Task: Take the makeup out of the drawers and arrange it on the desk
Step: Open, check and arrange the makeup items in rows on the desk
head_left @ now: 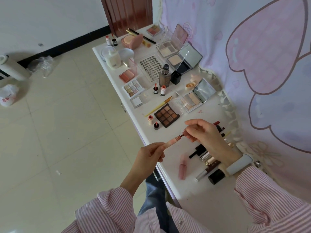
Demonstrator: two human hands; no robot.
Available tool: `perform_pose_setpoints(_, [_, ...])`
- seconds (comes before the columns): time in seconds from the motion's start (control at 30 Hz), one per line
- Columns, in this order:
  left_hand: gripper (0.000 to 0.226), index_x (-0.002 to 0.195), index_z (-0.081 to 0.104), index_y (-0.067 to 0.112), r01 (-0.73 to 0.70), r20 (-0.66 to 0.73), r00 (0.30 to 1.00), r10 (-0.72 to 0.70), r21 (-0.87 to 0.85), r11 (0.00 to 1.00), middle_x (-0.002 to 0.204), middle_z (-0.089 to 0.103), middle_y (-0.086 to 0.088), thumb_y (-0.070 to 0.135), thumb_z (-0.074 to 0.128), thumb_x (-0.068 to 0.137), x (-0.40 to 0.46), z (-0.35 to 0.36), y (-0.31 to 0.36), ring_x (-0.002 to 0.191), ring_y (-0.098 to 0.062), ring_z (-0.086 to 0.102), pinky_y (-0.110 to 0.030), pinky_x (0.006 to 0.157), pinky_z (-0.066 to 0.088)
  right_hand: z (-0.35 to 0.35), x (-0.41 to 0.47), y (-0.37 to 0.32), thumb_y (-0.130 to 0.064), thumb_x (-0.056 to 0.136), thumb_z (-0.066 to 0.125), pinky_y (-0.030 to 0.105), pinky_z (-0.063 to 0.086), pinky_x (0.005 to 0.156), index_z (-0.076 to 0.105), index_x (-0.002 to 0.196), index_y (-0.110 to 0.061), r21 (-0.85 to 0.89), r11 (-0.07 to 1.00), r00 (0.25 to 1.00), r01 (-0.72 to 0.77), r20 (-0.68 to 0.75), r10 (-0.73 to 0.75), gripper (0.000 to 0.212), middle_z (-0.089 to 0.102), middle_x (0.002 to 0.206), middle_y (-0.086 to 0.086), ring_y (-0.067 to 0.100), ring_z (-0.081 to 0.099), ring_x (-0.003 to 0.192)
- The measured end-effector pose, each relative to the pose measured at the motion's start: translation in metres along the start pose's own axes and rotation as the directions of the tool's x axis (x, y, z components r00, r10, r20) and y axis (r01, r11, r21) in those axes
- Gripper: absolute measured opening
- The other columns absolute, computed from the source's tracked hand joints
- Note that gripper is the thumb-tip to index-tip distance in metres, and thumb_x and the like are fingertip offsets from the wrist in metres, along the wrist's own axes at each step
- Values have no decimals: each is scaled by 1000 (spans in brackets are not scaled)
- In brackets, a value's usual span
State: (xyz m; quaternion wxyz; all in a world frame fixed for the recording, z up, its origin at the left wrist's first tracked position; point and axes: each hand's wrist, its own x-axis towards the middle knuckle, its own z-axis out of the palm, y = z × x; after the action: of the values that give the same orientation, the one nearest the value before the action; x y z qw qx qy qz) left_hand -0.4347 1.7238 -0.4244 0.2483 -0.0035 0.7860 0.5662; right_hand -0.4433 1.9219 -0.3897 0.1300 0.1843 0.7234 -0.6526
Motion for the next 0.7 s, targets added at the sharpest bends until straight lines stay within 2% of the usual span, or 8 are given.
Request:
perform_pose_setpoints(0.1, [17,99,64,19,-21,73,997,12,129,991,68,58,6,19,48,95,0,-10,-3,61,-3,55,-18,66,50,-12,0,-4,-4,86,59,15,51,61,64,91,-14,-227,973,996,44,88,-25,13,70,81,5,8,61,67])
perform_pose_setpoints(0.17, [19,97,65,17,-25,121,993,1,191,981,71,60,4,20,47,95,0,-20,-8,64,-6,56,-22,69,51,-22,1,-8,-6,85,60,13,50,59,65,89,-13,-314,948,997,55,71,-34,10,69,80,4,-1,59,60])
perform_pose_setpoints(0.23, [18,88,63,22,-20,102,995,-2,215,976,74,63,4,17,47,95,-2,-33,-16,63,-3,59,-16,66,50,-38,3,-12,-9,86,59,12,50,59,66,90,-12,-316,947,999,46,6,-46,9,69,76,0,-3,57,57])
perform_pose_setpoints(0.33, [12,93,56,19,59,-44,997,-59,2,998,89,69,-2,12,46,95,-7,-49,-28,70,-9,67,-20,67,53,-60,6,-11,-16,89,54,17,50,56,66,90,-7,2,999,992,-36,-124,36,15,69,70,3,10,58,59])
perform_pose_setpoints(0.4, [10,102,49,9,63,-113,990,-86,-187,980,98,69,-2,13,42,96,-10,-50,-29,81,-16,69,-25,71,56,-62,6,-1,-23,89,53,16,46,48,65,90,-4,293,949,975,-120,-147,169,22,63,62,3,10,54,53])
perform_pose_setpoints(0.5, [18,106,47,3,14,-196,977,-82,-327,945,104,67,0,16,44,95,-8,-39,-26,94,-13,67,-29,80,55,-47,5,18,-19,83,52,16,46,48,64,94,-3,603,759,961,-244,48,271,22,55,68,3,9,52,56])
perform_pose_setpoints(0.6, [7,93,58,11,9,-313,942,-117,-325,946,92,65,-2,17,53,91,0,-24,-20,86,-10,63,-23,78,49,-25,4,28,-10,81,48,19,49,54,69,91,-3,688,661,953,-300,194,232,24,60,71,4,13,57,65])
perform_pose_setpoints(0.7, [4,85,62,13,-6,-387,917,-96,-256,967,83,65,-3,12,59,87,8,-10,-14,74,-1,60,-13,70,47,-2,5,33,-17,88,47,24,49,63,61,97,-8,589,776,974,-226,140,177,19,66,81,3,17,62,77])
